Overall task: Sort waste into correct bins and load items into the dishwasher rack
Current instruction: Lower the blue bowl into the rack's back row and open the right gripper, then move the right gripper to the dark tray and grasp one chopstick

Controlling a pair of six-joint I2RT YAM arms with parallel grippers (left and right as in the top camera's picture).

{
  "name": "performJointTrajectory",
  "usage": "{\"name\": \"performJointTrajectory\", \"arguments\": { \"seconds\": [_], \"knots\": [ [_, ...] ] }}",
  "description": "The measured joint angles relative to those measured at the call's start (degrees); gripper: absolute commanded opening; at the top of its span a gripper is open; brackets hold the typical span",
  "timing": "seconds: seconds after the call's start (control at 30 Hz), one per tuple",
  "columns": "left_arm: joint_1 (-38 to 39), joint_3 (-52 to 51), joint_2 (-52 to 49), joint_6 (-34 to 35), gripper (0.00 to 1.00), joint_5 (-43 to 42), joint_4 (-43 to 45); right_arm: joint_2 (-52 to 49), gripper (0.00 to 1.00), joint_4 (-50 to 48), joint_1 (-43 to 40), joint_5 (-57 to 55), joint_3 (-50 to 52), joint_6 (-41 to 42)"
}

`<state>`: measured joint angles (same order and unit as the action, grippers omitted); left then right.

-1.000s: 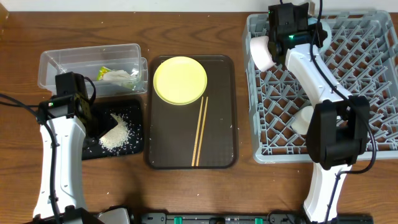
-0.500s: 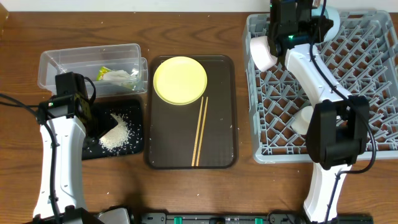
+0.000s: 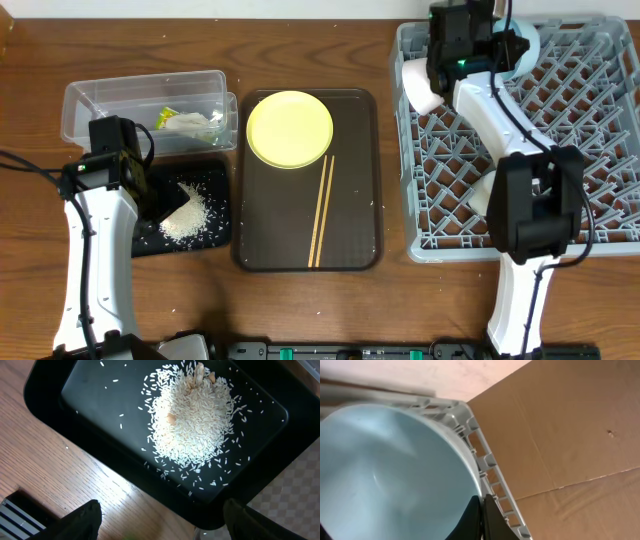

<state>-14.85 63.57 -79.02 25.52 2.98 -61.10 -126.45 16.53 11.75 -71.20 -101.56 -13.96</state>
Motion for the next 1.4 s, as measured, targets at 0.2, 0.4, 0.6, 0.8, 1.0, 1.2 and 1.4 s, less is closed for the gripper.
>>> {"name": "performJointTrajectory", "arguments": {
  "seconds": [0.2,0.4,0.6,0.8,1.0,1.2,1.4],
  "knots": [
    [0.0,0.0,0.0,0.0,0.81,0.0,0.0,-0.37,0.01,-0.02,1.84,-0.39,0.0,0.02],
    [0.0,0.0,0.0,-0.02,0.81,0.0,0.02,-0.37,0.01,2.67,3.56,-0.13,0.0,0.61],
    [0.0,0.0,0.0,-0.02,0.81,0.0,0.02,-0.39,0.01,17.09,4.66,2.4,-0.11,9.35],
    [0.0,0.0,0.0,0.0,0.81,0.0,0.0,-0.42,0.01,31.54,4.63,11.69,-0.11,23.32],
    [0.0,0.0,0.0,-0.02,0.81,0.0,0.0,0.2,0.08,36.87,4.63,19.43,-0.11,31.98],
    [0.0,0.0,0.0,0.0,0.81,-0.02,0.0,8.13,0.43,37.42,4.63,29.14,0.04,35.28],
    [0.0,0.0,0.0,0.04,0.87,0.0,0.0,21.22,0.59,38.99,4.63,44.87,-0.09,34.97]
  ]
}}
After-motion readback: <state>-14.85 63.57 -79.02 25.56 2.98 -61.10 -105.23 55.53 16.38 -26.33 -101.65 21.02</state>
